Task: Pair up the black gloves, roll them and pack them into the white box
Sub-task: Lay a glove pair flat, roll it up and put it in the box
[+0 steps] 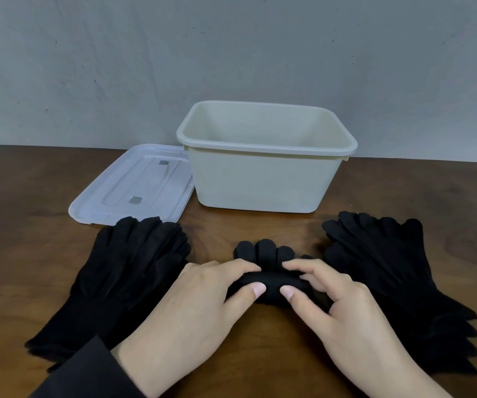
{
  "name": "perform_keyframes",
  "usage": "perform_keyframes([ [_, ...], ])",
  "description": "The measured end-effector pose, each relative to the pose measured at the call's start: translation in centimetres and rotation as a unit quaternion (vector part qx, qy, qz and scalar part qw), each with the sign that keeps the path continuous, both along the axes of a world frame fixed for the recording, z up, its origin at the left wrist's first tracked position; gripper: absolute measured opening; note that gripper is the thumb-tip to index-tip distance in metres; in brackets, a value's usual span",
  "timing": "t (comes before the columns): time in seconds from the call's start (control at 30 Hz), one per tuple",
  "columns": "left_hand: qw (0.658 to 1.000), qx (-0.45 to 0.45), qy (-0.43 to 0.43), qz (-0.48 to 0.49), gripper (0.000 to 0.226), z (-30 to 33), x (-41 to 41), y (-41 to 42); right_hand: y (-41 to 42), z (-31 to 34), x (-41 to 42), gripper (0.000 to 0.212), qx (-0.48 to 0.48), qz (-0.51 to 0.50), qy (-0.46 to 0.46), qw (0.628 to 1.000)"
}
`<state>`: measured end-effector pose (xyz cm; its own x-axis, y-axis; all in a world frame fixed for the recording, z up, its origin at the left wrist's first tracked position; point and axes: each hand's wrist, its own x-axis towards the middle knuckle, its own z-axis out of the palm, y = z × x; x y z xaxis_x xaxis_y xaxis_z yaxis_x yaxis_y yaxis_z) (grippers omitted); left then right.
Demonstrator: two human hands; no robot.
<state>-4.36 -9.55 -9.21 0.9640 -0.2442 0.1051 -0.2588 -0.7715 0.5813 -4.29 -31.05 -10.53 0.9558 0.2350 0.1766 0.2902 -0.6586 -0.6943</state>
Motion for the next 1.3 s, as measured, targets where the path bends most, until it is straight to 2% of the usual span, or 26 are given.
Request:
perform_keyframes([
  [0.13,0.999,0.0,-0.035,0.034,0.042,-0.2,0.3,-0.4,0.4,-0.1,0.4,0.03,-0.004,-0.024,-0.019,1.0],
  [0.27,0.997,0.052,-0.045,0.037,0.044,0.2,0.6,-0.5,0.8,-0.6,0.6,0.03,-0.071,-0.027,-0.037,0.996],
  [0.43,0.99,0.123,-0.06,0.03,0.046,0.3,1.2,0.1,0.7,-1.6,1.1,0.024,-0.126,-0.033,-0.159,0.979],
  [0.5,0.985,0.155,-0.063,0.032,0.048,0.3,1.5,0.3,0.5,-2.1,1.1,0.034,-0.152,-0.026,-0.163,0.975],
  [0.57,0.986,0.112,-0.119,0.015,0.041,0.0,1.3,0.5,0.4,-2.3,1.2,0.045,-0.164,0.006,-0.148,0.975],
  [0.63,0.985,0.114,-0.122,-0.041,0.033,0.0,0.9,0.2,0.4,-2.0,1.2,0.048,-0.184,0.034,-0.156,0.97],
  [0.77,0.975,0.189,-0.077,-0.09,0.051,-0.4,0.7,0.1,0.4,-1.3,0.6,0.051,-0.214,0.053,-0.12,0.968],
  [0.83,0.978,0.18,-0.071,-0.083,0.053,-0.5,0.7,0.0,0.4,-1.1,0.4,0.053,-0.215,0.051,-0.112,0.969],
  [0.93,0.984,0.144,-0.069,-0.073,0.048,-0.1,0.4,-0.3,0.4,-1.0,0.4,0.041,-0.192,0.033,-0.119,0.974],
  [1.0,0.991,0.092,-0.081,-0.061,0.04,0.1,0.0,-0.2,0.2,-0.7,0.1,0.033,-0.15,0.021,-0.097,0.984],
  [1.1,0.999,0.013,-0.025,-0.026,0.03,0.6,-0.2,-0.1,0.1,-0.1,-0.2,0.03,-0.059,0.011,-0.036,0.998],
  [1.2,0.999,-0.03,-0.011,0.007,0.024,0.6,0.2,-0.1,0.4,-0.1,0.2,0.028,-0.038,-0.011,-0.018,0.999],
  [1.23,0.999,-0.021,-0.021,0.014,0.025,0.4,0.4,-0.2,0.5,-0.2,0.4,0.027,-0.053,-0.014,-0.033,0.998],
  [1.3,0.998,0.014,-0.057,0.015,0.028,-0.2,0.7,-0.3,0.6,-0.5,0.8,0.022,-0.106,-0.021,-0.118,0.987],
])
